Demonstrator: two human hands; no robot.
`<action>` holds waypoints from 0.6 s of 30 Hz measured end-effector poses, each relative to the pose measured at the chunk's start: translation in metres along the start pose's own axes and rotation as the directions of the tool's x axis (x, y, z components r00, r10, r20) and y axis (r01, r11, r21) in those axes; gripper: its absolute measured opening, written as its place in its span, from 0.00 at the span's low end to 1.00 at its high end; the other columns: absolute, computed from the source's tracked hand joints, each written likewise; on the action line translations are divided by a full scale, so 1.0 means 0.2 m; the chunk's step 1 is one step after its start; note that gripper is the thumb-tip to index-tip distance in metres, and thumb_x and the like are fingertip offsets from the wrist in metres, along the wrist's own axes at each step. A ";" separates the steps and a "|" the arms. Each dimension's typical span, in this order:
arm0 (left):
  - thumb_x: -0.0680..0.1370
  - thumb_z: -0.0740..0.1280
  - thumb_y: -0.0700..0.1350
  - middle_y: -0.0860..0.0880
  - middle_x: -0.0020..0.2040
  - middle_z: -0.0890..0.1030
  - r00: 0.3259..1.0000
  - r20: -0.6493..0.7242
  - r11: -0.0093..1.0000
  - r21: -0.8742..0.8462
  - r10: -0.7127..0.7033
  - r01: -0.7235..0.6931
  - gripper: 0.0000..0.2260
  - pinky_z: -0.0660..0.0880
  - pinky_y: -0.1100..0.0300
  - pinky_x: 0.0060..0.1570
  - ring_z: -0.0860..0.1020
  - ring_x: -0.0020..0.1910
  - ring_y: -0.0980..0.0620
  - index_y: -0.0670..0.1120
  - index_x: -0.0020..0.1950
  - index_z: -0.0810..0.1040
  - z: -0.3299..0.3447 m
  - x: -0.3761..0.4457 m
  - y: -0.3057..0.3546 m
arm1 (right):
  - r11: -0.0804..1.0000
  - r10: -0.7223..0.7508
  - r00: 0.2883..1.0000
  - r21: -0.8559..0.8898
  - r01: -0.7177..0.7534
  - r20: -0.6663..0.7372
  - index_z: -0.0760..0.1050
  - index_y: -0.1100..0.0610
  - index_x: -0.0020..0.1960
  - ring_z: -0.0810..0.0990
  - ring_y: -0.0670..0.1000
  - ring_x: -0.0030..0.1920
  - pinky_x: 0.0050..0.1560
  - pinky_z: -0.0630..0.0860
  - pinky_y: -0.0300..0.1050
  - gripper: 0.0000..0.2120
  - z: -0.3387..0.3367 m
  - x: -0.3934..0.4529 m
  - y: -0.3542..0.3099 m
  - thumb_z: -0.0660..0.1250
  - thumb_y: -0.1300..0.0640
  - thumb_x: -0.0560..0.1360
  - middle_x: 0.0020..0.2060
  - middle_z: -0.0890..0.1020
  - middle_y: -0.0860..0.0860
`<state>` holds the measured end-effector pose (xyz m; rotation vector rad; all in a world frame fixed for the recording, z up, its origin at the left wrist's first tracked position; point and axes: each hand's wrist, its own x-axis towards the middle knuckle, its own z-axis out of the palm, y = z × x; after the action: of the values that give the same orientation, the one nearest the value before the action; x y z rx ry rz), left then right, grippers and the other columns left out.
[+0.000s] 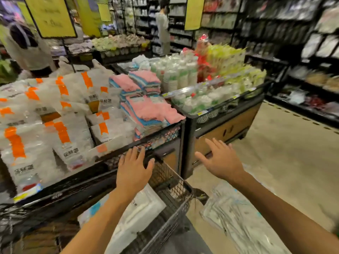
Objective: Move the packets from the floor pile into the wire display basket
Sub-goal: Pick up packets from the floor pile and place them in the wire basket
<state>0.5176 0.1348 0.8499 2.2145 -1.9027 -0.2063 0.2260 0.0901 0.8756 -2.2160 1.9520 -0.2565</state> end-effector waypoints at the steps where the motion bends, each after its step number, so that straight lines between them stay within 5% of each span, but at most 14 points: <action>1: 0.83 0.48 0.66 0.48 0.84 0.55 0.999 0.004 0.999 0.005 0.048 -0.048 0.31 0.49 0.46 0.81 0.52 0.83 0.48 0.53 0.84 0.54 0.02 0.01 0.09 | 0.999 0.043 0.999 0.017 -0.042 -0.003 0.56 0.47 0.83 0.55 0.55 0.82 0.81 0.49 0.58 0.39 -0.03 -0.04 0.09 0.51 0.27 0.79 0.83 0.58 0.51; 6: 0.83 0.49 0.65 0.49 0.84 0.55 0.976 0.036 0.977 -0.025 0.213 -0.212 0.31 0.49 0.47 0.81 0.51 0.83 0.49 0.53 0.84 0.55 0.10 0.05 0.53 | 0.981 0.191 0.977 0.051 -0.187 -0.098 0.60 0.49 0.81 0.64 0.55 0.78 0.77 0.59 0.56 0.49 -0.16 -0.24 0.54 0.41 0.19 0.71 0.79 0.66 0.51; 10: 0.84 0.48 0.65 0.49 0.83 0.56 0.946 0.049 0.947 0.031 0.319 -0.321 0.31 0.50 0.48 0.81 0.52 0.82 0.49 0.52 0.84 0.53 0.20 0.12 0.92 | 0.956 0.293 0.950 0.056 -0.288 -0.106 0.60 0.50 0.81 0.63 0.55 0.78 0.76 0.56 0.53 0.35 -0.22 -0.34 0.91 0.53 0.30 0.81 0.79 0.66 0.50; 18: 0.84 0.49 0.65 0.49 0.84 0.55 0.870 0.134 0.874 0.047 0.475 -0.484 0.31 0.51 0.47 0.81 0.52 0.83 0.50 0.52 0.84 0.52 0.53 0.19 1.70 | 0.861 0.509 0.849 0.083 -0.502 -0.140 0.60 0.50 0.81 0.64 0.56 0.78 0.77 0.58 0.54 0.37 -0.29 -0.52 1.69 0.53 0.30 0.80 0.79 0.67 0.51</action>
<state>0.1729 0.0422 0.8349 1.7221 -2.4939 -0.1830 -0.1262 0.1507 0.8484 -1.6070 2.4986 -0.3974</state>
